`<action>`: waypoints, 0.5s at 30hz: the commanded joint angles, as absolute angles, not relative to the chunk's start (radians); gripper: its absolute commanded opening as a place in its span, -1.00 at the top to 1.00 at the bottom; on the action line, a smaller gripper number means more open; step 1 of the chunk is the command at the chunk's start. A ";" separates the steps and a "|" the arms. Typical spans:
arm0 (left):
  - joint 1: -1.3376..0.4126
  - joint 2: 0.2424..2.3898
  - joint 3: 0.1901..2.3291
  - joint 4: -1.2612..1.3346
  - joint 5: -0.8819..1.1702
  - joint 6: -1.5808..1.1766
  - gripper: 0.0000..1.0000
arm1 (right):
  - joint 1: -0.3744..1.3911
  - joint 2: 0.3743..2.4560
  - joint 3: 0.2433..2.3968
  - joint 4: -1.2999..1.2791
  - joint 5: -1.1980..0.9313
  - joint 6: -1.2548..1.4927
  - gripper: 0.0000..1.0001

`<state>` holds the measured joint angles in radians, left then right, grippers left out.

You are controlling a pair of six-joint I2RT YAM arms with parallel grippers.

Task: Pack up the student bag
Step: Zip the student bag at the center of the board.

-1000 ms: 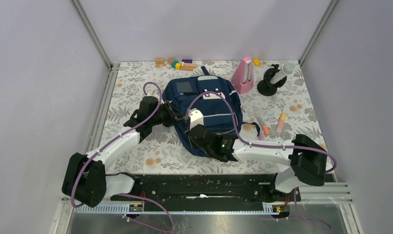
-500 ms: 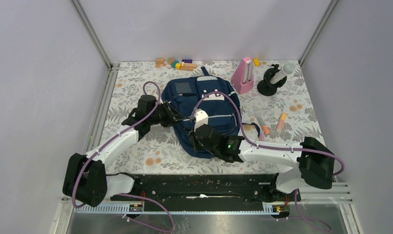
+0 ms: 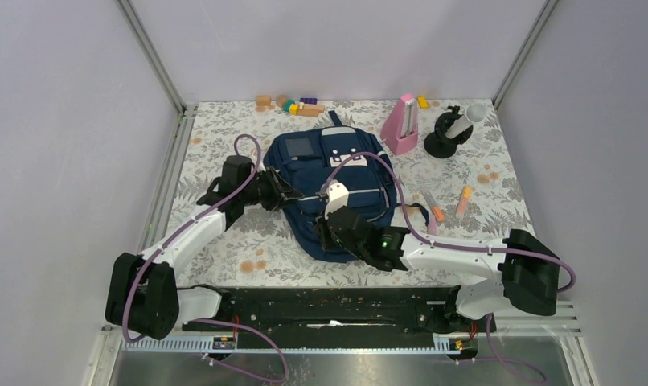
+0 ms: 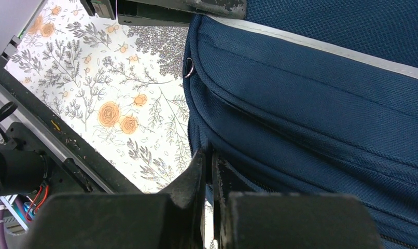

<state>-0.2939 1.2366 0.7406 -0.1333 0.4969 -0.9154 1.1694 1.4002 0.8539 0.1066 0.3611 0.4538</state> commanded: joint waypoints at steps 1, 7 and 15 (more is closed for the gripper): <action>-0.219 1.242 0.827 -0.069 0.455 -0.842 1.00 | 1.160 1.346 0.835 -0.008 0.404 0.449 1.00; -0.199 1.272 0.853 -0.085 0.455 -0.823 1.00 | 1.161 1.330 0.816 -0.024 0.384 0.450 1.00; -0.179 1.313 0.877 -0.089 0.474 -0.819 1.00 | 1.171 1.321 0.795 -0.026 0.397 0.455 1.00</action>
